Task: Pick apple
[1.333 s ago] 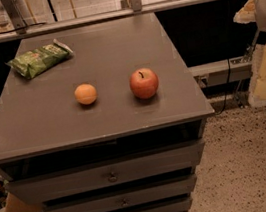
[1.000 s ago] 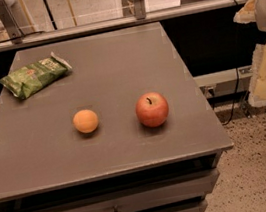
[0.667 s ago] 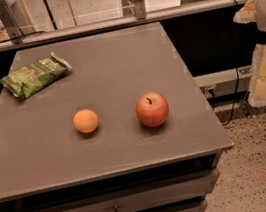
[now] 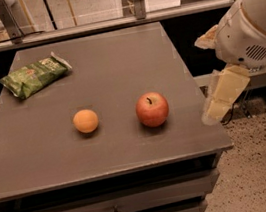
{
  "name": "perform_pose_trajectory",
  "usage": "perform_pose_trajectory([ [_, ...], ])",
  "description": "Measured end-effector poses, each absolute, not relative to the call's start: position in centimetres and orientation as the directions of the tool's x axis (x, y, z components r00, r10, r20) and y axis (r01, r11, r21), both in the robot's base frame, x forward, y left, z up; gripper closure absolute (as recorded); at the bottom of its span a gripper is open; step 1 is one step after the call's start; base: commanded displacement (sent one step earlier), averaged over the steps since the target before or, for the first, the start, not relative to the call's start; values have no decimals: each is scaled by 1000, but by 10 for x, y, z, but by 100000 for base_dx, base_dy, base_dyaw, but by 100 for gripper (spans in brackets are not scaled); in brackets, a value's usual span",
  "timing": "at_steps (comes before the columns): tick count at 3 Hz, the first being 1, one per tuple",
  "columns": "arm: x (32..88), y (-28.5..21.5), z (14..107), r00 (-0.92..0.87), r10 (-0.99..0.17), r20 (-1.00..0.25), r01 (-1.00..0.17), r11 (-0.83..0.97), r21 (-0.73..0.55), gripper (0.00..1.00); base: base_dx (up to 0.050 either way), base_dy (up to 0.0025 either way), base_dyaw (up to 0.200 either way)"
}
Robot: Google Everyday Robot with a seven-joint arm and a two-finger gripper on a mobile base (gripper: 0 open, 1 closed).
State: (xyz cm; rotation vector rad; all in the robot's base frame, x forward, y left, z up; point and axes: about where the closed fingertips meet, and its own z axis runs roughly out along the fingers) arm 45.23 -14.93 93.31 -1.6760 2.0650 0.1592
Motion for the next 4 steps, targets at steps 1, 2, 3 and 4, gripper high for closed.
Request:
perform_pose_trajectory([
  [1, 457, -122, 915, -126, -848, -516, -953, 248, -175, 0, 0, 0, 0],
  [2, 457, -100, 900, -109, -815, -569, -959, 238, -157, 0, 0, 0, 0],
  [3, 460, -83, 878, -106, -800, -591, -965, 226, -133, 0, 0, 0, 0],
  [4, 464, -70, 859, -114, -788, -606, -969, 222, -107, 0, 0, 0, 0],
])
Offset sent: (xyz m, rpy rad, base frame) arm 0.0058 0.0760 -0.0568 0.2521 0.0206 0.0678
